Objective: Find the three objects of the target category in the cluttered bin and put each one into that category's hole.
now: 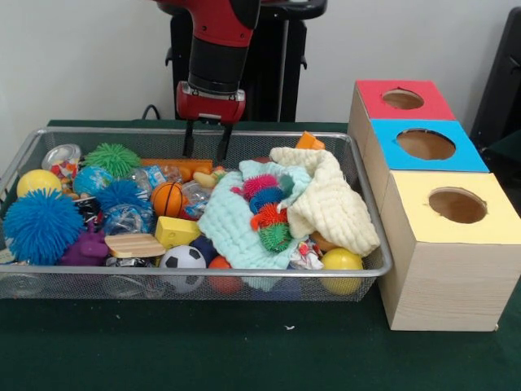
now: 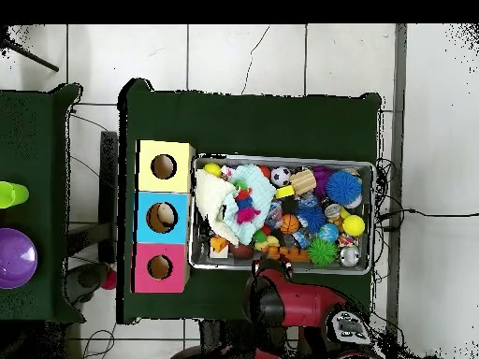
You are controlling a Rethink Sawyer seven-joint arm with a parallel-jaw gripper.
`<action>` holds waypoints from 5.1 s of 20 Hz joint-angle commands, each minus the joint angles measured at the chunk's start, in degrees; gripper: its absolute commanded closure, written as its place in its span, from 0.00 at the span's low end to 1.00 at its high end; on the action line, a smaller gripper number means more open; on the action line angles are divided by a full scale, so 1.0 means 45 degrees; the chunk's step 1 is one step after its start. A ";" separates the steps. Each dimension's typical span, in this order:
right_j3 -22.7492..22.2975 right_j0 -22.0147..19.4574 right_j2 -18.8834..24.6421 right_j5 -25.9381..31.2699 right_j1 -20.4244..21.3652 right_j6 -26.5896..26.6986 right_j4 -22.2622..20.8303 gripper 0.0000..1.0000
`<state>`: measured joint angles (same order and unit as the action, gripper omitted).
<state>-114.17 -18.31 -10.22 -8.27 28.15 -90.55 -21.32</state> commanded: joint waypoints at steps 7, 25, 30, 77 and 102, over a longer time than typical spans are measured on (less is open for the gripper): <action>0.0981 0.0009 0.0645 0.0317 0.0041 -0.1896 0.0363 0.00; 0.0876 -0.0361 0.1145 -0.0489 0.0050 -0.2459 0.0598 0.00; 0.0911 -0.0278 0.1130 -0.0728 0.0113 -0.2272 0.0328 0.00; 0.0780 -0.0700 0.1911 -0.0232 -0.0355 -0.2555 0.1567 0.00; 0.1912 -0.0004 0.1460 0.4238 -0.0333 -0.1406 0.2005 0.00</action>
<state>-113.59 -18.72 -5.76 4.14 28.78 -90.55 -14.92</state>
